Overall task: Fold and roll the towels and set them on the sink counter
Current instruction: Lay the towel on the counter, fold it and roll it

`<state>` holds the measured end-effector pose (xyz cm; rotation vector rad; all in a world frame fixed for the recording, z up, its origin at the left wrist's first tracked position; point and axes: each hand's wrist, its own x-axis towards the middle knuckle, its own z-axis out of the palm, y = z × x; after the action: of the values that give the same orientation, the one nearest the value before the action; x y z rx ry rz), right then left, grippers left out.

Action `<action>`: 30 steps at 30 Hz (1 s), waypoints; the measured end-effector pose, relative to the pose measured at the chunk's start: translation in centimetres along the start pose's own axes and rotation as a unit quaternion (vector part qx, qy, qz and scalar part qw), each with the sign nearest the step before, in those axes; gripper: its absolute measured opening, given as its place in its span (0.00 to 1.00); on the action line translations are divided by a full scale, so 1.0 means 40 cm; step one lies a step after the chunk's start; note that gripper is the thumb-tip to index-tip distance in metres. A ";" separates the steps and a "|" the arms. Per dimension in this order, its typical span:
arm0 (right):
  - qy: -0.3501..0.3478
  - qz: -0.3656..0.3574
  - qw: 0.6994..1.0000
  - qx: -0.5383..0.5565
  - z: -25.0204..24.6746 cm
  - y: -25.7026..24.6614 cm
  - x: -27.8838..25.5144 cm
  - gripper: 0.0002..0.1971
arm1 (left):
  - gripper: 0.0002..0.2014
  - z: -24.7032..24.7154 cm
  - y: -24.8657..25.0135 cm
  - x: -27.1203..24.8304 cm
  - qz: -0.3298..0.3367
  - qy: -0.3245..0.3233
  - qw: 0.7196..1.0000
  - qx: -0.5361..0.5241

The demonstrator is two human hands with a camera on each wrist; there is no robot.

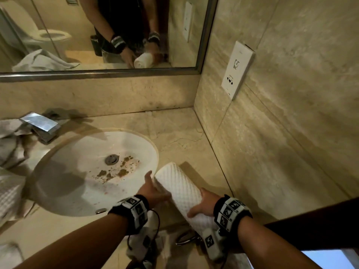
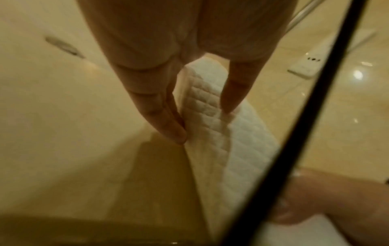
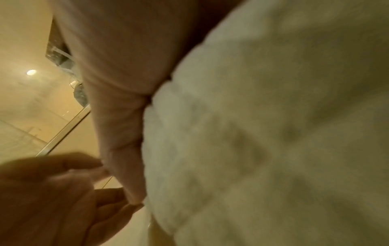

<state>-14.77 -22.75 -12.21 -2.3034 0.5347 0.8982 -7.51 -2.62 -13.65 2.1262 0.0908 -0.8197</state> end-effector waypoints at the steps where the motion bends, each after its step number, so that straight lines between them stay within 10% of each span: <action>1: 0.003 0.003 1.000 0.012 0.005 0.001 -0.002 0.54 | 0.51 0.019 0.001 0.001 -0.022 -0.021 0.995 -0.095; 6: 0.003 0.011 0.999 0.051 0.047 0.003 -0.013 0.58 | 0.56 0.092 0.035 0.010 -0.106 0.000 0.923 -0.370; 14: 0.005 -0.030 0.987 0.155 0.097 0.009 -0.053 0.53 | 0.49 0.108 0.047 0.014 -0.061 0.110 0.938 -0.323; 30: -0.060 -0.143 0.917 0.369 -0.062 -0.019 -0.041 0.60 | 0.45 -0.076 0.244 0.111 0.093 -0.044 0.886 -0.451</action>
<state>-14.34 -23.58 -9.28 -1.5705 0.3798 0.5564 0.81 -7.69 -8.23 1.1904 0.1774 -0.5854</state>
